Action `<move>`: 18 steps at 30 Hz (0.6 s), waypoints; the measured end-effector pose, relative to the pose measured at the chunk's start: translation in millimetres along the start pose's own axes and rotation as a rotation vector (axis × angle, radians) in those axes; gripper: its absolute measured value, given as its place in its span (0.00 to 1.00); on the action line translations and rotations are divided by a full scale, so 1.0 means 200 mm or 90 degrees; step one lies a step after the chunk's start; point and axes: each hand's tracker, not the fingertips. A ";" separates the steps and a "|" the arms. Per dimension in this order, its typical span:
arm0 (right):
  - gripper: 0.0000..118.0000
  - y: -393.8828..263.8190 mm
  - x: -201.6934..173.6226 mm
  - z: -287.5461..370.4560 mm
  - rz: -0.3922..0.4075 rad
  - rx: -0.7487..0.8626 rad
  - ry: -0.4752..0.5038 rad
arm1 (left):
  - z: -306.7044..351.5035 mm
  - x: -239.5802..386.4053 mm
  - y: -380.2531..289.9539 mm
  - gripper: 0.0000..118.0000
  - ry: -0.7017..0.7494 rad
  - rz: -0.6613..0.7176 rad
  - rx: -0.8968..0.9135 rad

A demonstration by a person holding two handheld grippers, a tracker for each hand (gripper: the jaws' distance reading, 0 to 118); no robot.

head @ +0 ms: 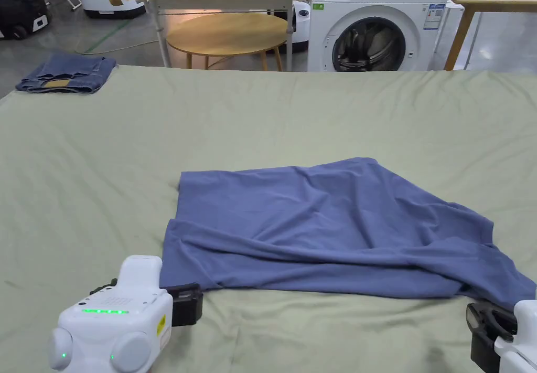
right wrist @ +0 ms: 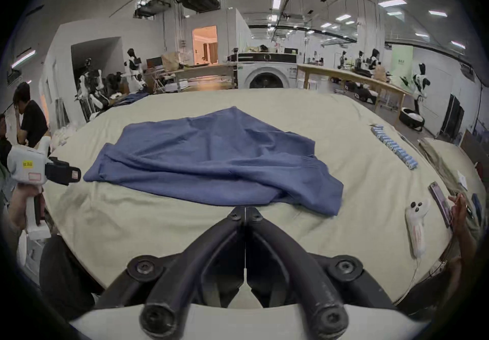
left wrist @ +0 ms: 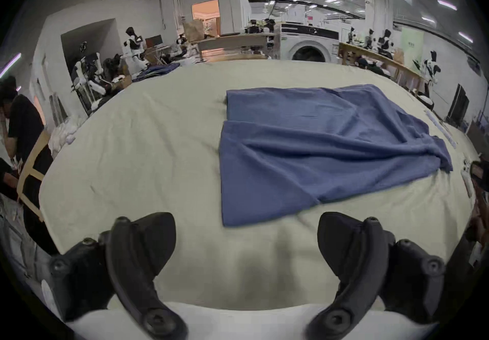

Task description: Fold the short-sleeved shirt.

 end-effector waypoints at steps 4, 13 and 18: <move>0.00 0.02 0.11 -0.03 -0.012 -0.006 -0.033 | -0.20 0.01 0.07 0.92 0.012 0.005 -0.045; 0.58 0.09 0.50 -0.28 -0.035 -0.039 -0.137 | -0.20 0.10 0.13 0.02 -0.010 -0.052 -0.069; 0.94 0.13 0.61 -0.55 -0.042 -0.105 -0.102 | -0.15 0.12 0.20 0.02 -0.008 -0.064 -0.061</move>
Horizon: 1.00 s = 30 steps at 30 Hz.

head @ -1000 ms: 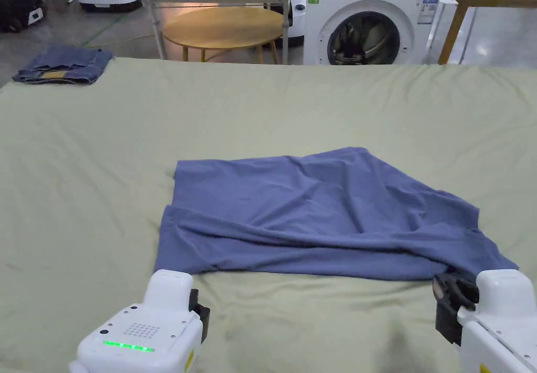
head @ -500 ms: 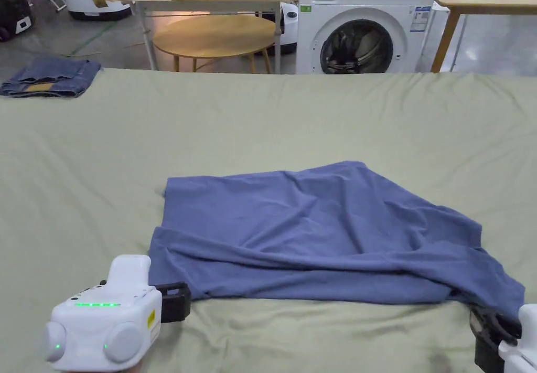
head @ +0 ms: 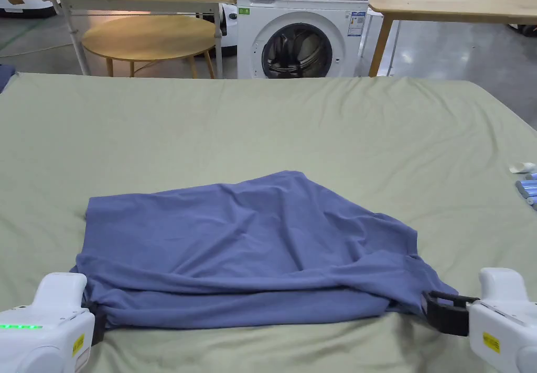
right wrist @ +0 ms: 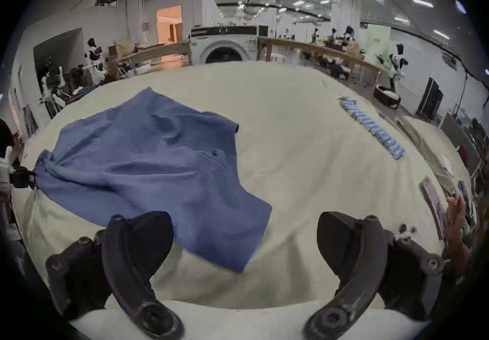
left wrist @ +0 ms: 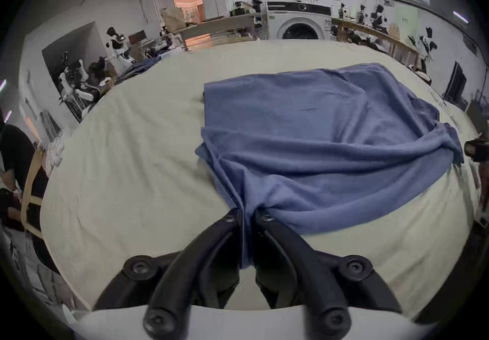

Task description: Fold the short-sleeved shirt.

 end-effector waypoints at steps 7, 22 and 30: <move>0.12 0.00 -0.08 -0.17 0.003 -0.054 0.061 | -0.03 0.00 -0.02 0.02 0.001 0.006 -0.011; 0.09 0.06 0.02 0.68 -0.012 0.069 0.059 | 0.59 -0.08 -0.01 0.02 -0.016 0.008 0.104; 0.09 -0.28 -0.04 0.85 0.002 -0.006 0.063 | 0.70 -0.15 -0.35 0.02 -0.023 0.026 0.046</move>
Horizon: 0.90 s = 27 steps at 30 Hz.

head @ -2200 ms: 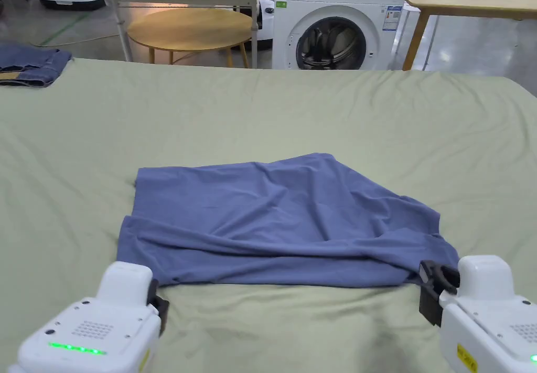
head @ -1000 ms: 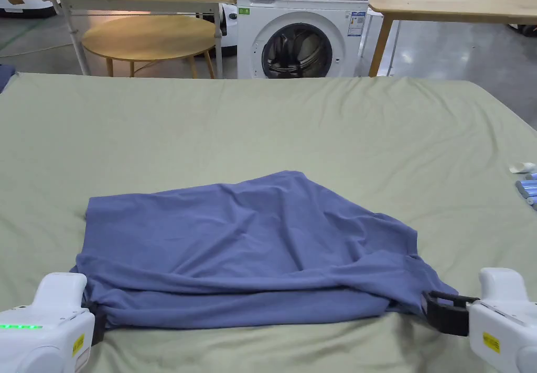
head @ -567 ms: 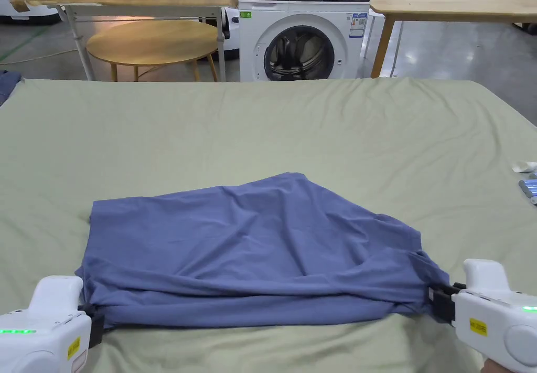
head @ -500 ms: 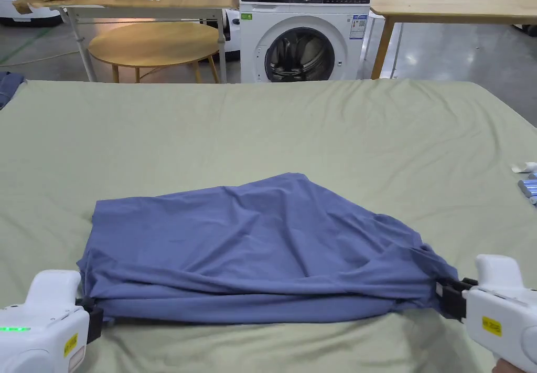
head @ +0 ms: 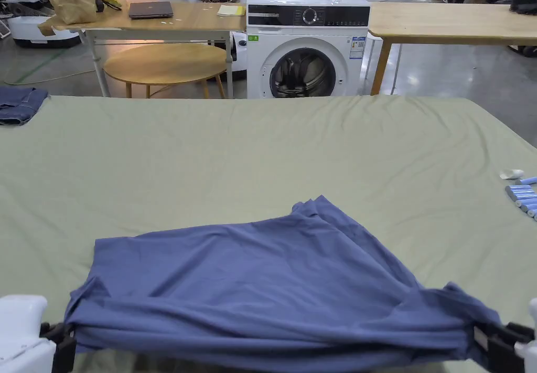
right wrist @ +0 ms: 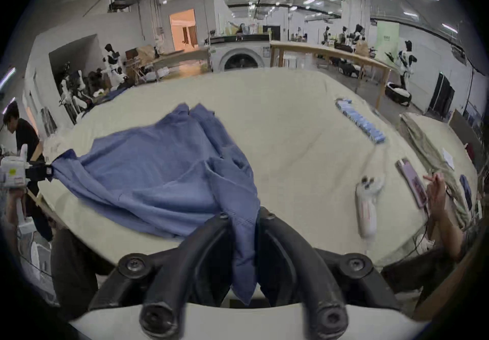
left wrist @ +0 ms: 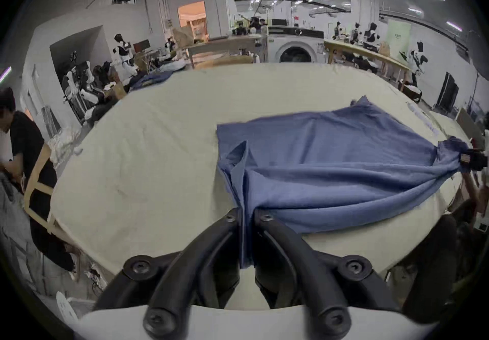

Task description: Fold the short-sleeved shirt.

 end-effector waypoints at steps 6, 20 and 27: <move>0.09 -0.28 0.00 -0.22 -0.019 -0.074 -0.020 | -0.15 -0.01 -0.24 0.02 0.001 0.034 -0.050; 0.85 0.23 -0.40 -0.05 0.001 0.186 0.081 | 0.08 0.33 0.20 0.97 0.009 -0.041 0.178; 0.00 0.26 -0.50 -0.21 0.002 0.190 0.067 | -0.19 0.22 0.18 0.00 -0.011 0.009 0.100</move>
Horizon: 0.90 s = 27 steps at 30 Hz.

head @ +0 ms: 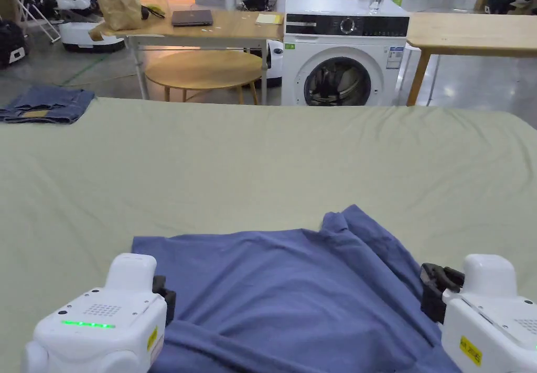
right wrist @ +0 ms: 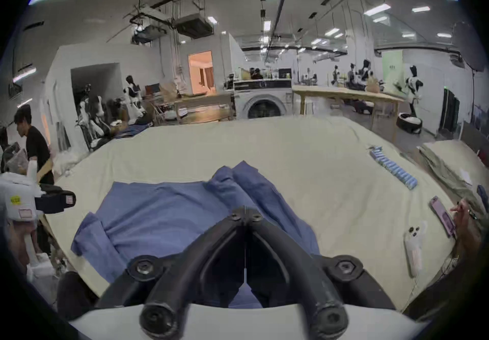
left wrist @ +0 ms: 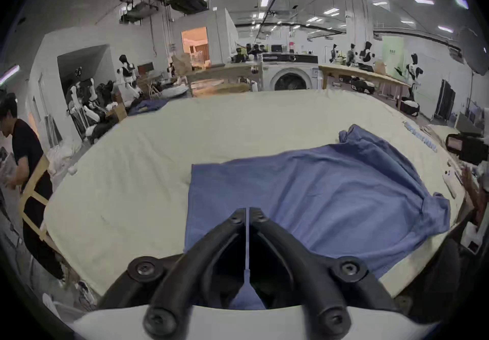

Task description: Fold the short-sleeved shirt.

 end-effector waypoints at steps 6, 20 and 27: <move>0.00 -0.01 0.03 -0.13 0.005 -0.020 -0.007 | -0.19 -0.12 0.00 0.00 0.012 0.010 -0.031; 0.00 0.09 0.19 -0.53 0.036 -0.095 -0.054 | -0.92 -0.36 0.41 0.97 0.080 0.021 -0.134; 0.16 0.17 0.25 -0.82 0.068 -0.139 -0.054 | -1.10 -0.34 0.40 0.20 0.041 -0.033 -0.191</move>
